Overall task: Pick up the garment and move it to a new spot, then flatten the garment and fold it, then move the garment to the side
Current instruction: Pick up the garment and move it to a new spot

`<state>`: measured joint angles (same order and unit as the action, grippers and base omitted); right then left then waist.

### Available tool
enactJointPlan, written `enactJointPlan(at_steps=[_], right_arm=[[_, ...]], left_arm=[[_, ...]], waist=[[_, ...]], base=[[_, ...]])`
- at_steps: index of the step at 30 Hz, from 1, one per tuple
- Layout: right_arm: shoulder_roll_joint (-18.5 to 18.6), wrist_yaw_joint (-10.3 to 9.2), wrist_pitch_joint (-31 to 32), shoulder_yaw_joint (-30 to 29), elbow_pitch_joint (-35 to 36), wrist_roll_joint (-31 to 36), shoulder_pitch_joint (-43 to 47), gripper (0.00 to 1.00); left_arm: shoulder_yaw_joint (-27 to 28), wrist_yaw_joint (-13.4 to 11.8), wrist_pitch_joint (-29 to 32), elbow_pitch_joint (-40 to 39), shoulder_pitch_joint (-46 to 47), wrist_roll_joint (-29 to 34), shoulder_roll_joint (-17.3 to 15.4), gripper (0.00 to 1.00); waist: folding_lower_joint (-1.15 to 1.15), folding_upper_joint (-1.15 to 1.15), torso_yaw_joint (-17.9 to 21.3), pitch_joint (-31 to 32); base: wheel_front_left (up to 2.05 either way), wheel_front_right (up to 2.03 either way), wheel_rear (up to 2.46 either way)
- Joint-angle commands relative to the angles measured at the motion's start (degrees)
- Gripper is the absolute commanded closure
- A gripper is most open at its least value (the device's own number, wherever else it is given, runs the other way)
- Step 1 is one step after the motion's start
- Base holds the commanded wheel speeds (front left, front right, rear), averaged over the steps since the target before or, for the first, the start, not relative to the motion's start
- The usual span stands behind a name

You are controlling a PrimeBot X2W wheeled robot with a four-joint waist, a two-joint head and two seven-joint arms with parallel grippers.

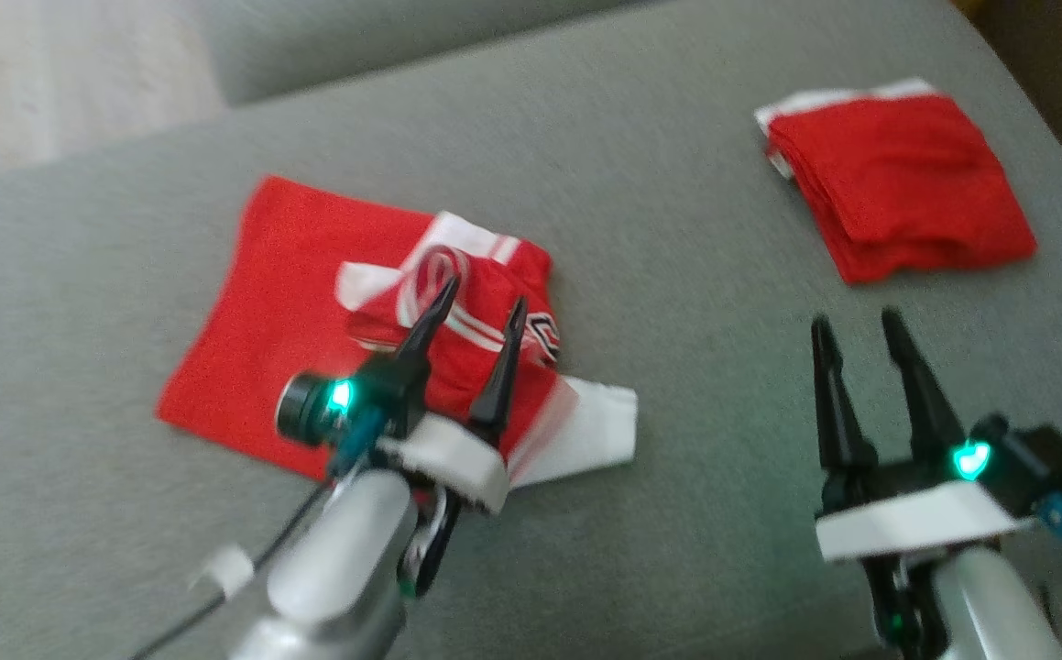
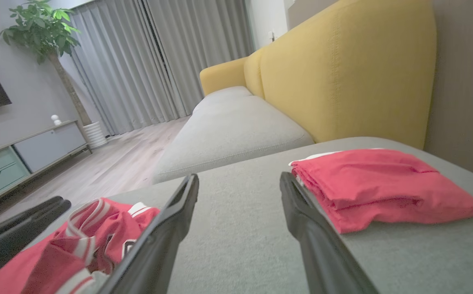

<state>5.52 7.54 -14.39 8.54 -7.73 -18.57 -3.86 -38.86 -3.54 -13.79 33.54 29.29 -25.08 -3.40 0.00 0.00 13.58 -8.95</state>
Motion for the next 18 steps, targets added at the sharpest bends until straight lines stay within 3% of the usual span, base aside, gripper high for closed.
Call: enactJointPlan(at_steps=[1, 11, 18], right_arm=[[0.7, -0.05, -0.6, 0.9, 1.3, 0.6, 0.5, 0.00], [0.9, -0.05, -0.6, -1.4, 0.1, 2.6, 6.4, 0.00], [-0.1, -0.05, -0.6, -2.3, -0.8, 3.9, 10.2, 0.00]], left_arm=[[2.2, -1.0, -0.8, -2.5, -0.9, 0.7, -1.3, 0.00], [11.1, -9.8, -1.2, -18.9, -18.7, 4.9, -7.9, 0.00], [16.4, -11.8, -1.2, -27.0, -31.0, 7.6, -7.9, 0.00]], waist=[[0.00, 0.00, -5.0, 5.9], [0.00, 0.00, -12.1, 13.2], [0.00, 0.00, -14.1, 15.3]], base=[[0.00, 0.00, 0.00], [0.00, 0.00, 0.00], [0.00, 0.00, 0.00]])
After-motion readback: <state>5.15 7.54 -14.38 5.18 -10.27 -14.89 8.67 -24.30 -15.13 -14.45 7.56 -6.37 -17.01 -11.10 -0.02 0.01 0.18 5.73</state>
